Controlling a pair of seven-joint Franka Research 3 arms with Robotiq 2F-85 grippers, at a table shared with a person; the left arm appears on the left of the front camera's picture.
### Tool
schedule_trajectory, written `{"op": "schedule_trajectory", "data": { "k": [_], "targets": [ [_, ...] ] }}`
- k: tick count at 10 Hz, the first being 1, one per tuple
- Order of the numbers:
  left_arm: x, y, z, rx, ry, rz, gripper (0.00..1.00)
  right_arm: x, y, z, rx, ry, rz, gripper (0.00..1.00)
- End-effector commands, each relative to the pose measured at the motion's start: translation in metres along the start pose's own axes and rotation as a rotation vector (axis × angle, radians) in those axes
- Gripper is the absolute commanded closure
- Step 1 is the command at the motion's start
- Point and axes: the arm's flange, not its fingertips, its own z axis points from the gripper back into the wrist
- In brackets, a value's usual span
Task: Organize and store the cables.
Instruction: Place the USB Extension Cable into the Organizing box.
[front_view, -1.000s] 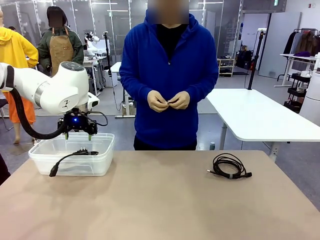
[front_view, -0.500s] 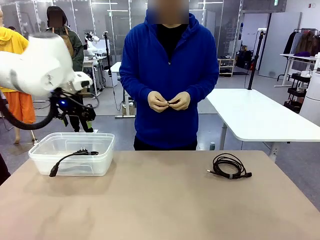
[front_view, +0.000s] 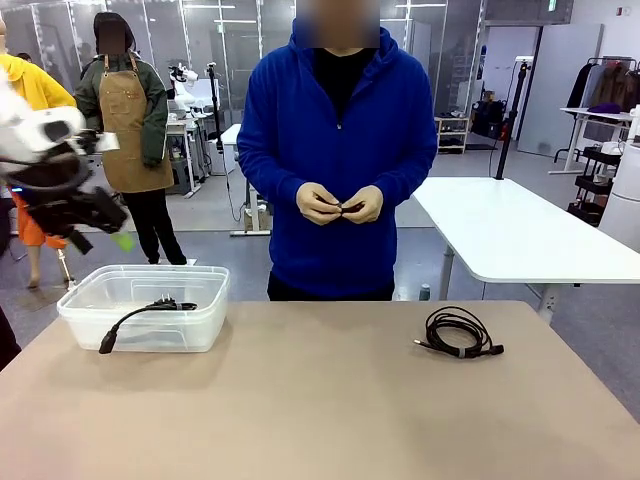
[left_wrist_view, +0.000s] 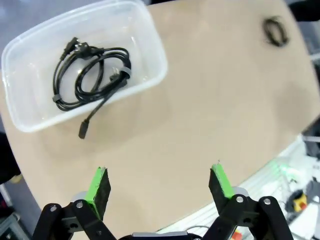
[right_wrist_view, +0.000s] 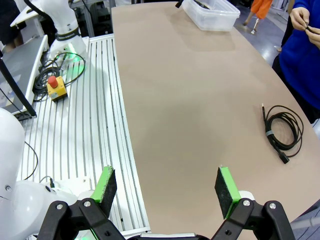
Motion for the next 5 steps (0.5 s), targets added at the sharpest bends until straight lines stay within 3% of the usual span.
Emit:
{"op": "schedule_trajectory", "data": {
  "k": [1, 5],
  "targets": [
    [-0.047, 0.041, 0.027, -0.140, -0.036, 0.003, 0.00, -0.001, 0.001, -0.001, -0.006, -0.011, 0.019, 0.00],
    [-0.150, 0.082, 0.063, -0.251, -0.168, -0.079, 0.00, -0.001, 0.001, -0.001, -0.006, -0.011, 0.019, 0.00]
  ]
}}
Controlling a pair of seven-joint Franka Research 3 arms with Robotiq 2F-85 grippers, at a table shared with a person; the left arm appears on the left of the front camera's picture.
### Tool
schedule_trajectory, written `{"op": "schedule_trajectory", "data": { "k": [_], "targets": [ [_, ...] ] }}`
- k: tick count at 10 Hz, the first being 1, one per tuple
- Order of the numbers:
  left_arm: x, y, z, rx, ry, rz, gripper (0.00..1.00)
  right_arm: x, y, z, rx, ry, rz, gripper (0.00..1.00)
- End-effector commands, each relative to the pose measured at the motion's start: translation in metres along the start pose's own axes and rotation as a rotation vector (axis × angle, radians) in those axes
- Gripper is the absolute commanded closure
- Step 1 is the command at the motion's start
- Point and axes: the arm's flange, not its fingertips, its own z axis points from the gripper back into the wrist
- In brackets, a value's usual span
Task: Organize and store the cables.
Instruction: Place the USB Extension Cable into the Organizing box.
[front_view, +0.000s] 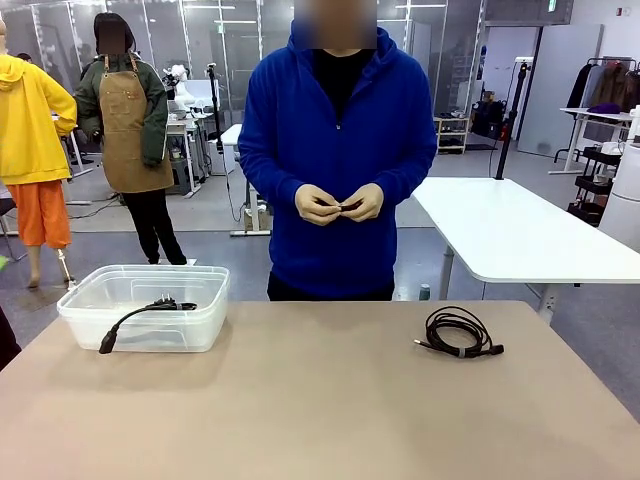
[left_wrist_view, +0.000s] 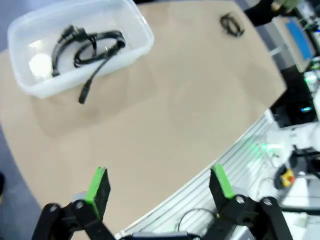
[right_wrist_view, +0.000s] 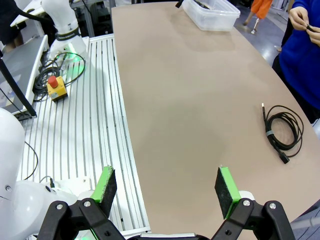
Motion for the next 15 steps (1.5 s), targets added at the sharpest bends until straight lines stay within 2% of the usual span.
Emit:
{"op": "schedule_trajectory", "data": {
  "k": [1, 3, 5, 6, 7, 11, 12, 13, 15],
  "targets": [
    [-0.032, 0.008, 0.009, -0.069, -0.052, -0.062, 0.00, -0.001, 0.001, -0.001, -0.006, -0.011, 0.019, 0.00],
    [-0.056, -0.008, 0.027, -0.013, -0.051, -0.144, 0.00, -0.001, 0.001, -0.001, -0.006, -0.011, 0.019, 0.00],
    [-0.066, -0.041, 0.045, 0.053, -0.067, -0.255, 0.00, -0.001, 0.001, -0.001, -0.006, -0.011, 0.019, 0.00],
    [-0.065, -0.049, 0.055, 0.031, -0.070, -0.296, 0.00, -0.001, 0.001, -0.001, -0.006, -0.011, 0.019, 0.00],
    [-0.056, -0.023, 0.041, 0.016, -0.070, -0.189, 0.00, -0.001, 0.001, -0.001, -0.006, -0.011, 0.019, 0.00],
    [-0.061, -0.030, 0.046, 0.018, -0.071, -0.209, 0.00, -0.001, 0.001, -0.001, -0.006, -0.011, 0.019, 0.00],
    [-0.055, -0.028, 0.035, 0.087, -0.092, -0.441, 0.00, -0.001, 0.001, -0.001, -0.006, -0.011, 0.019, 0.00],
    [-0.059, -0.018, 0.027, 0.064, -0.131, -0.599, 0.00, -0.001, 0.001, -0.001, -0.006, -0.011, 0.019, 0.00],
    [-0.067, -0.004, 0.005, 0.031, -0.103, -0.567, 0.00, -0.001, 0.001, -0.001, -0.006, -0.011, 0.019, 0.00]
  ]
}}
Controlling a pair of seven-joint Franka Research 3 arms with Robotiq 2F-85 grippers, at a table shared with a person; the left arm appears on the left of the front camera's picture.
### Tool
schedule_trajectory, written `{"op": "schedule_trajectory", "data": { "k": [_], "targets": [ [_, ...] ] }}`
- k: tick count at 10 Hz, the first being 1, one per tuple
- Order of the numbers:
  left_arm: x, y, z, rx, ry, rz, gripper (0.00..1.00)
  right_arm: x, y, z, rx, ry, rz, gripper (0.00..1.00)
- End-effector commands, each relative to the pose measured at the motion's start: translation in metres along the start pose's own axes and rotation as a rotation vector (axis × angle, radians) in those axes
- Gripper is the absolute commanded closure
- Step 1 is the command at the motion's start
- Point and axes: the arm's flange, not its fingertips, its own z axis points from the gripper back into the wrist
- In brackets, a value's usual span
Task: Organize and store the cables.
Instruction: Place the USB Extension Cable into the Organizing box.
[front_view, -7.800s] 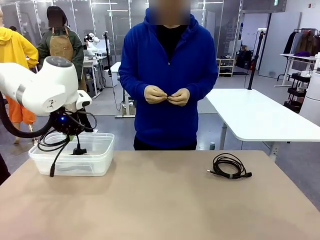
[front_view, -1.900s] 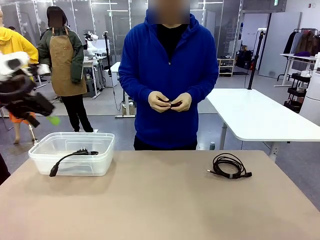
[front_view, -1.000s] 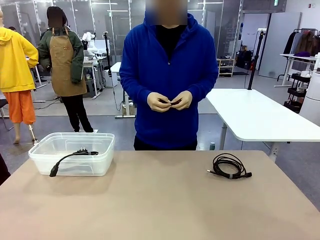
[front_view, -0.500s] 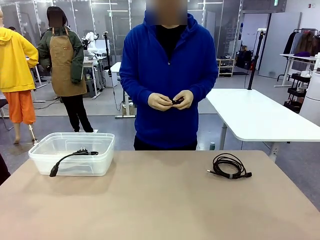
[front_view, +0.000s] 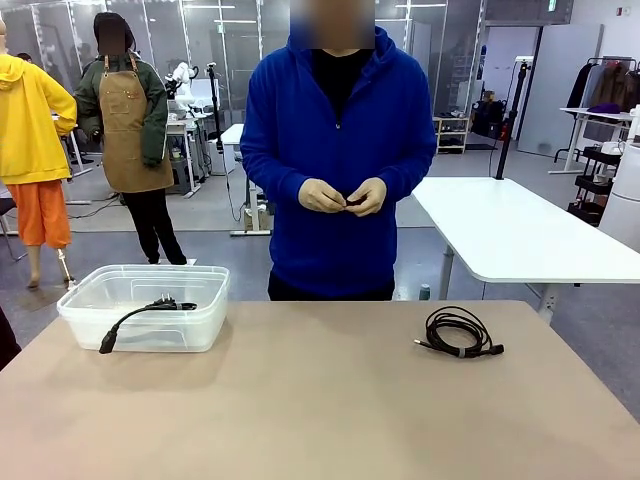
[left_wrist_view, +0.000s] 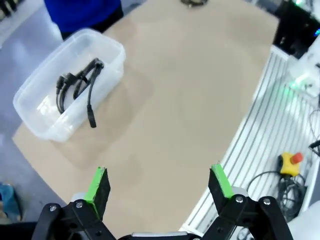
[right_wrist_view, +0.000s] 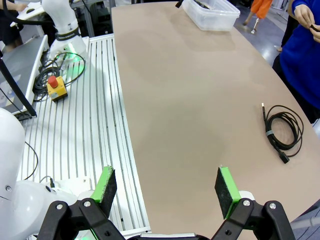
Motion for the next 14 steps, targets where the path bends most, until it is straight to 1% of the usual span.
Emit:
{"op": "schedule_trajectory", "data": {
  "k": [1, 2, 3, 9, 10, 12, 13, 14],
  "targets": [
    [-0.016, 0.014, -0.033, -0.013, 0.006, 0.048, 0.00, -0.001, 0.001, -0.001, -0.006, -0.012, 0.020, 0.00],
    [-0.012, 0.019, -0.047, -0.042, 0.033, 0.062, 0.00, -0.001, 0.001, -0.001, -0.006, -0.012, 0.020, 0.00],
    [-0.011, 0.003, -0.016, -0.011, 0.005, 0.007, 0.00, -0.001, 0.001, -0.001, -0.006, -0.012, 0.020, 0.00],
    [-0.011, 0.003, -0.016, -0.011, 0.005, 0.007, 0.00, -0.001, 0.001, -0.001, -0.006, -0.012, 0.020, 0.00],
    [-0.011, 0.003, -0.016, -0.011, 0.005, 0.007, 0.00, 0.000, 0.000, 0.000, 0.000, 0.000, 0.000, 0.00],
    [-0.011, 0.003, -0.016, -0.011, 0.005, 0.007, 0.00, 0.032, -0.029, -0.008, 0.181, 0.132, 0.183, 0.00],
    [-0.011, 0.003, -0.016, -0.011, 0.005, 0.007, 0.00, 0.053, -0.047, -0.023, 0.271, 0.212, 0.244, 0.00],
    [-0.011, 0.003, -0.016, -0.011, 0.005, 0.007, 0.00, 0.077, -0.063, -0.043, 0.296, 0.291, 0.302, 0.00]
  ]
}}
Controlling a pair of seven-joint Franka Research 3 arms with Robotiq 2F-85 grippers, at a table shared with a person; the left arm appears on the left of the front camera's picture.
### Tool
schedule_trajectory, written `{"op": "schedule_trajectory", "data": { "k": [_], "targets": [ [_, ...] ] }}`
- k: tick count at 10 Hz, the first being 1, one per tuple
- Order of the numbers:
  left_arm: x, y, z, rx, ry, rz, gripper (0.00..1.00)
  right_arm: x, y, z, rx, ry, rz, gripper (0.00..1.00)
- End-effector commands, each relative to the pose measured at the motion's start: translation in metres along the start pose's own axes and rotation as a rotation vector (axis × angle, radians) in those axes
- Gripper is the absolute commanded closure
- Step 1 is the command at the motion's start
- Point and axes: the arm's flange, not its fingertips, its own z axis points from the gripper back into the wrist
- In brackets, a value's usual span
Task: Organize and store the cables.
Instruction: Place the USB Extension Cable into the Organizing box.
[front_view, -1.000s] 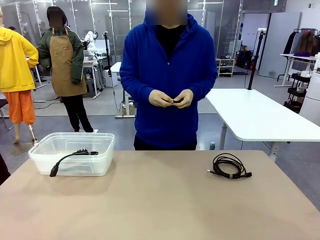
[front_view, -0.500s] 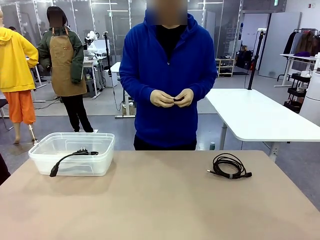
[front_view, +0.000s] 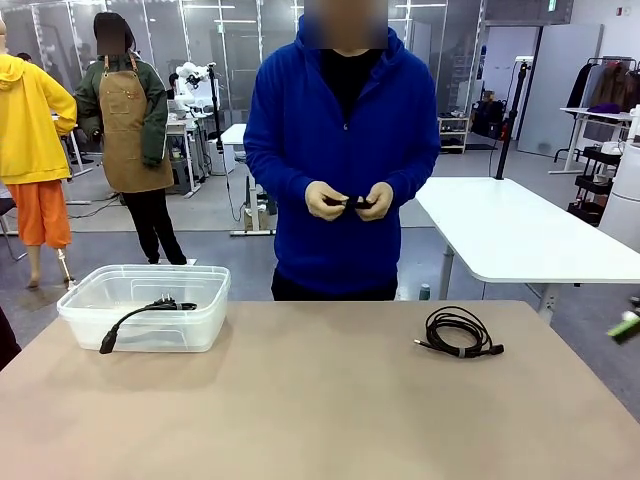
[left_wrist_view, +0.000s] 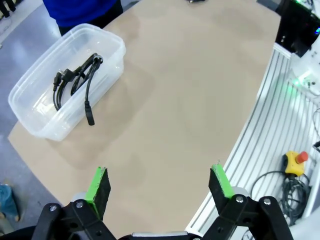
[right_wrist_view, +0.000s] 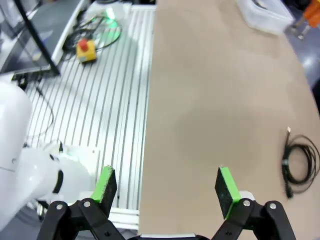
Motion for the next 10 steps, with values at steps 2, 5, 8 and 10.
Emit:
{"op": "schedule_trajectory", "data": {
  "k": [2, 5, 8, 10],
  "targets": [
    [0.001, -0.001, 0.001, -0.010, 0.003, -0.008, 0.00, 0.037, -0.070, -0.024, 0.086, 0.189, 0.112, 0.00],
    [0.001, -0.001, 0.001, -0.010, 0.003, -0.008, 0.00, 0.052, -0.134, -0.062, -0.066, 0.424, -0.073, 0.00],
    [0.001, -0.001, 0.001, -0.010, 0.003, -0.008, 0.00, 0.025, -0.190, -0.110, -0.204, 0.547, -0.244, 0.00],
    [0.001, -0.001, 0.001, -0.010, 0.003, -0.008, 0.00, 0.016, -0.202, -0.140, -0.235, 0.562, -0.277, 0.00]
  ]
}}
